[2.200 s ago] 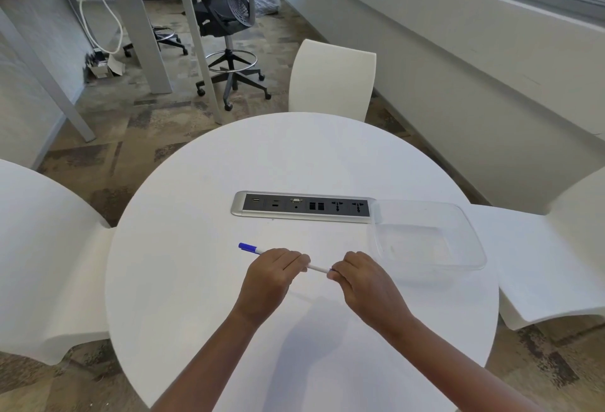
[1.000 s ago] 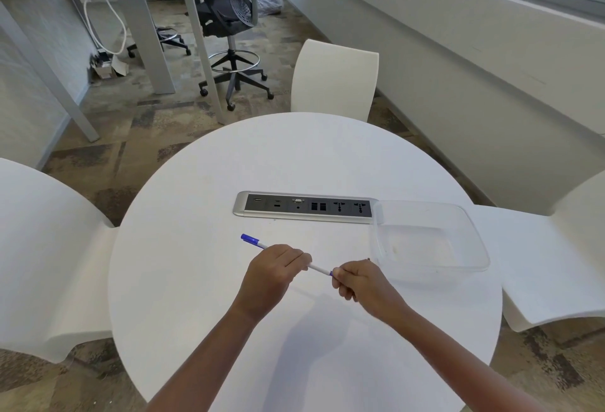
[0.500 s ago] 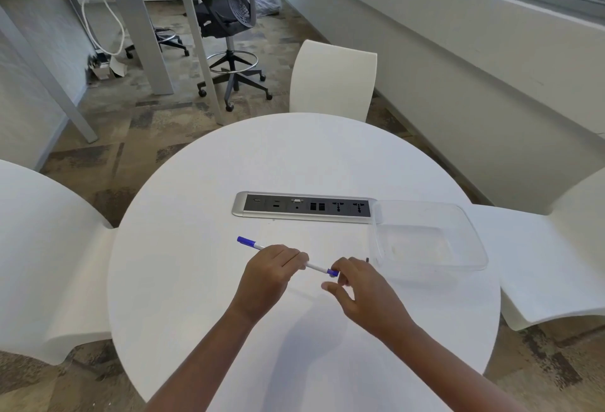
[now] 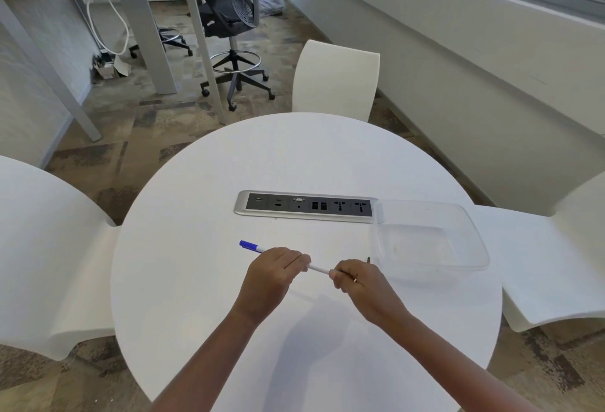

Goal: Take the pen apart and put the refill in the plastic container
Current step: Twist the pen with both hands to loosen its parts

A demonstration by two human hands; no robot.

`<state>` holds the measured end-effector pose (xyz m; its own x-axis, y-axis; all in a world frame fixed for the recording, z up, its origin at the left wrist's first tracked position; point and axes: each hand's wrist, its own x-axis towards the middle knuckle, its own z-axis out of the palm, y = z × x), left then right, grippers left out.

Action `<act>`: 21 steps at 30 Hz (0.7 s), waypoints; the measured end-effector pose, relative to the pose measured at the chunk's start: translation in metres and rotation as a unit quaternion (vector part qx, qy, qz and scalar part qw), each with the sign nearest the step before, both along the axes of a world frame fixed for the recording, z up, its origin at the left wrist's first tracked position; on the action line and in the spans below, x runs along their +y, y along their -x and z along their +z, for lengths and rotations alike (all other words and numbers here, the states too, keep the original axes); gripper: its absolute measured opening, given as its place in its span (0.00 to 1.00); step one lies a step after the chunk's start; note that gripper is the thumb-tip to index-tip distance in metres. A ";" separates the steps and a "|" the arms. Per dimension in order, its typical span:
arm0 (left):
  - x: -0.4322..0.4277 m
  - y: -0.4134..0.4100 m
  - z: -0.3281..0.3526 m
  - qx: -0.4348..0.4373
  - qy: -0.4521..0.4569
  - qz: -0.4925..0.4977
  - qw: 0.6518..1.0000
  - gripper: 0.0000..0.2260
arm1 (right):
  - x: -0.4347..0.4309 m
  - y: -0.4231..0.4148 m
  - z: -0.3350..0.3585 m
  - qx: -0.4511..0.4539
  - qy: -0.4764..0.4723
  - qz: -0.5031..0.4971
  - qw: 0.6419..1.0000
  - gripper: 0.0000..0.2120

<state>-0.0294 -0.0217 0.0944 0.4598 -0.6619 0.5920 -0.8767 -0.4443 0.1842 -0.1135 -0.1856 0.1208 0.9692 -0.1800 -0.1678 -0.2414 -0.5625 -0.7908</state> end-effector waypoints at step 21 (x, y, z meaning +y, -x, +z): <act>-0.002 -0.007 0.003 -0.012 -0.006 0.025 1.000 0.12 | -0.006 0.001 -0.002 -0.173 0.310 0.078 0.932 0.06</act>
<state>-0.0223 -0.0235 0.0977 0.4792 -0.6449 0.5954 -0.8570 -0.4903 0.1586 -0.1143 -0.1915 0.1192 0.9684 0.0098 0.2493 0.0915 -0.9436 -0.3183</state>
